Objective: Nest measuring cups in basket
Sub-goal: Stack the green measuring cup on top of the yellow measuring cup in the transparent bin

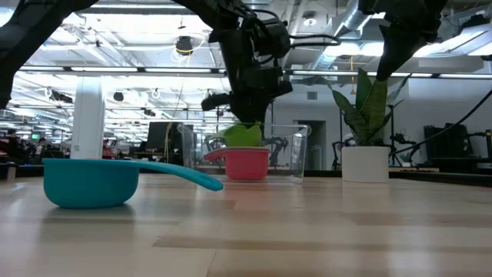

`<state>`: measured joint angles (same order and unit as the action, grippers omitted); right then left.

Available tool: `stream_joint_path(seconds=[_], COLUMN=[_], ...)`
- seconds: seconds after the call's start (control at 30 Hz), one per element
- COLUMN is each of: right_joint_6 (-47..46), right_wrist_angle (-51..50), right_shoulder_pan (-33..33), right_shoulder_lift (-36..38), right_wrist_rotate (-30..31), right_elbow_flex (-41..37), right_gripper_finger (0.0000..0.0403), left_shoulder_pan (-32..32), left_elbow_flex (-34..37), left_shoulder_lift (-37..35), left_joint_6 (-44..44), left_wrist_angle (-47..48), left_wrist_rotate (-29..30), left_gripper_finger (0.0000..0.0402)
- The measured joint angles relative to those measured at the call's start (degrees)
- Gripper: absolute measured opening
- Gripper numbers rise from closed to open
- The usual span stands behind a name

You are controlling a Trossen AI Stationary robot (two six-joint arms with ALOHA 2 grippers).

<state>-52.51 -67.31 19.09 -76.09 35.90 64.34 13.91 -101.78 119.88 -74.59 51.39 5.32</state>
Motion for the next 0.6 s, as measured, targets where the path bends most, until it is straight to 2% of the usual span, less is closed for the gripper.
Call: stream_joint_path(seconds=[0.47,0.6], right_joint_6=[0.33,0.46], right_wrist_angle=[0.0,-0.04], right_shoulder_pan=[0.0,0.0], right_shoulder_lift=[0.0,0.0], right_wrist_rotate=[0.0,0.02], right_elbow_flex=[0.0,0.0], right_gripper_finger=[0.002,0.0024], left_shoulder_pan=[-0.18,-0.68], left_elbow_flex=[0.07,0.07], left_shoulder_lift=[0.28,0.28], left_joint_6=[1.62,2.43], left_wrist_angle=[0.6,0.66], left_wrist_rotate=[1.78,4.22], left_gripper_finger=[0.003,0.003])
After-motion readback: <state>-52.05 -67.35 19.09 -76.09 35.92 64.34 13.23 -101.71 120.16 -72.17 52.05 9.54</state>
